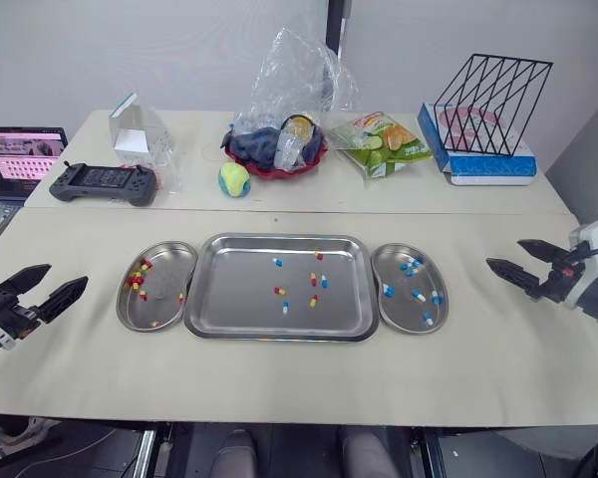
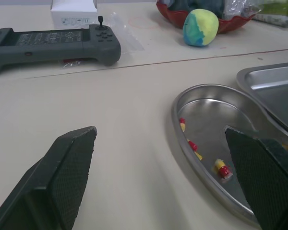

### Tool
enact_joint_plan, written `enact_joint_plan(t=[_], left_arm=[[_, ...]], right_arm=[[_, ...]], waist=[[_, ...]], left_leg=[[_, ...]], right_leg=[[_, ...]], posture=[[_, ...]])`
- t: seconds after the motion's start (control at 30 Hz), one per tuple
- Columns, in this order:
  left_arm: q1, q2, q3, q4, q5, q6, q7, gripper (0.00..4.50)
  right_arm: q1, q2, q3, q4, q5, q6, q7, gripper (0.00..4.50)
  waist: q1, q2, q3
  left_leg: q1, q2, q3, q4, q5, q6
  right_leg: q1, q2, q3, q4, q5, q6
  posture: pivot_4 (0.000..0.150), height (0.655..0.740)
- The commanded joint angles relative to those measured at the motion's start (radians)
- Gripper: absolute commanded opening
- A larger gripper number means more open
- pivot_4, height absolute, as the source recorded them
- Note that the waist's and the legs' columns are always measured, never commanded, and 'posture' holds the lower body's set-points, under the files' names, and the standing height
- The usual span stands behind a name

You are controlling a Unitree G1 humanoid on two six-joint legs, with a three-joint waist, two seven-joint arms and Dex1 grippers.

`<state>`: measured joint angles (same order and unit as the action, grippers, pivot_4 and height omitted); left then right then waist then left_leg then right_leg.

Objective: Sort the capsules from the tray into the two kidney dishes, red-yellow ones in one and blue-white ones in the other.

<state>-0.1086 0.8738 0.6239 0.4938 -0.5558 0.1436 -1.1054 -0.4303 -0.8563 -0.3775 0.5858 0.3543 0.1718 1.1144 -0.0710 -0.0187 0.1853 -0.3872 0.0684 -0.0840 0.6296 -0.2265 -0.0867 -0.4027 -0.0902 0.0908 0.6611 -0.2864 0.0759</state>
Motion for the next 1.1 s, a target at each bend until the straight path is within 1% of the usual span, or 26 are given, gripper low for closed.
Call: enact_joint_plan(t=[0.03,0.17,0.27,0.4,0.57,0.63,0.73,0.8,0.93,1.0,1.1], left_arm=[[0.014,0.023,0.035,-0.075,-0.045,0.043,-0.016,4.5],[0.027,0.024,0.031,-0.132,-0.064,0.085,-0.027,4.5],[0.05,0.027,-0.006,-0.244,-0.09,0.146,-0.071,4.5],[0.057,0.043,-0.037,-0.354,-0.116,0.217,-0.103,4.5],[0.069,0.069,-0.053,-0.444,-0.137,0.279,-0.127,4.5],[0.099,0.074,-0.062,-0.485,-0.119,0.272,-0.141,4.5],[0.137,0.063,-0.041,-0.516,-0.115,0.264,-0.141,4.5],[0.169,0.048,-0.004,-0.527,-0.123,0.251,-0.135,4.5],[0.22,0.027,0.041,-0.544,-0.128,0.233,-0.131,4.5],[0.285,-0.006,0.096,-0.575,-0.126,0.217,-0.113,4.5],[0.358,-0.046,0.157,-0.617,-0.131,0.204,-0.089,4.5]], right_arm=[[-0.01,-0.027,-0.003,-0.083,0.038,0.036,0.025,4.47],[0.006,-0.035,0.015,-0.15,0.052,0.083,0.052,4.47],[0.021,-0.038,0.037,-0.277,0.098,0.17,0.095,4.47],[0.039,-0.036,0.059,-0.435,0.167,0.287,0.111,4.47],[0.054,-0.024,0.107,-0.589,0.192,0.365,0.088,4.47],[0.037,-0.015,0.135,-0.661,0.22,0.417,0.07,4.47],[0.022,-0.005,0.185,-0.756,0.238,0.461,0.044,4.47],[-0.029,0.021,0.242,-0.801,0.247,0.52,-0.001,4.47],[-0.109,0.073,0.312,-0.824,0.238,0.576,-0.06,4.47],[-0.217,0.176,0.427,-0.763,0.156,0.592,-0.149,4.47],[-0.313,0.287,0.537,-0.671,0.064,0.585,-0.227,4.47]], waist=[[0.0,0.0,0.0],[0.001,0.0,0.0],[0.001,0.0,0.0],[0.003,0.0,0.0],[0.002,0.0,0.0],[0.002,0.0,0.0],[-0.001,0.0,0.0],[-0.001,0.0,0.0],[0.002,0.0,0.0],[-0.006,-0.001,0.0],[-0.013,-0.002,0.0]], left_leg=[[0.0,0.0,0.0,0.0,0.0,0.0],[0.0,0.0,0.0,0.0,0.0,0.0],[-0.001,0.0,0.0,0.0,0.0,0.0],[-0.001,0.0,0.0,0.002,0.0,0.0],[-0.001,0.0,-0.001,0.002,0.0,0.0],[-0.001,0.0,0.0,0.002,0.0,0.0],[0.0,0.0,0.0,0.001,0.0,0.0],[-0.001,0.0,-0.001,0.001,0.0,0.0],[-0.001,0.0,0.0,0.001,0.0,0.0],[-0.002,0.0,-0.001,0.001,0.0,0.0],[-0.001,0.0,0.0,0.001,0.0,0.0]], right_leg=[[0.0,0.0,0.0,0.0,0.0,0.0],[0.0,0.0,0.0,0.0,0.0,0.0],[0.0,0.0,0.0,0.0,0.0,0.0],[0.0,0.0,0.0,0.001,0.0,0.0],[0.0,0.0,0.0,0.001,0.0,0.0],[0.0,0.0,0.0,0.001,0.0,0.0],[-0.001,0.0,0.001,0.001,0.0,0.0],[-0.001,0.001,0.0,0.001,0.0,0.0],[-0.001,0.0,0.001,0.0,0.0,0.0],[-0.001,0.0,0.0,0.0,0.0,0.0],[-0.002,0.001,0.001,0.002,0.0,0.0]], posture=[[0.15,0.738],[0.15,0.738],[0.15,0.738],[0.15,0.738],[0.15,0.738],[0.15,0.738],[0.15,0.738],[0.15,0.738],[0.15,0.738],[0.15,0.738],[0.15,0.738]])
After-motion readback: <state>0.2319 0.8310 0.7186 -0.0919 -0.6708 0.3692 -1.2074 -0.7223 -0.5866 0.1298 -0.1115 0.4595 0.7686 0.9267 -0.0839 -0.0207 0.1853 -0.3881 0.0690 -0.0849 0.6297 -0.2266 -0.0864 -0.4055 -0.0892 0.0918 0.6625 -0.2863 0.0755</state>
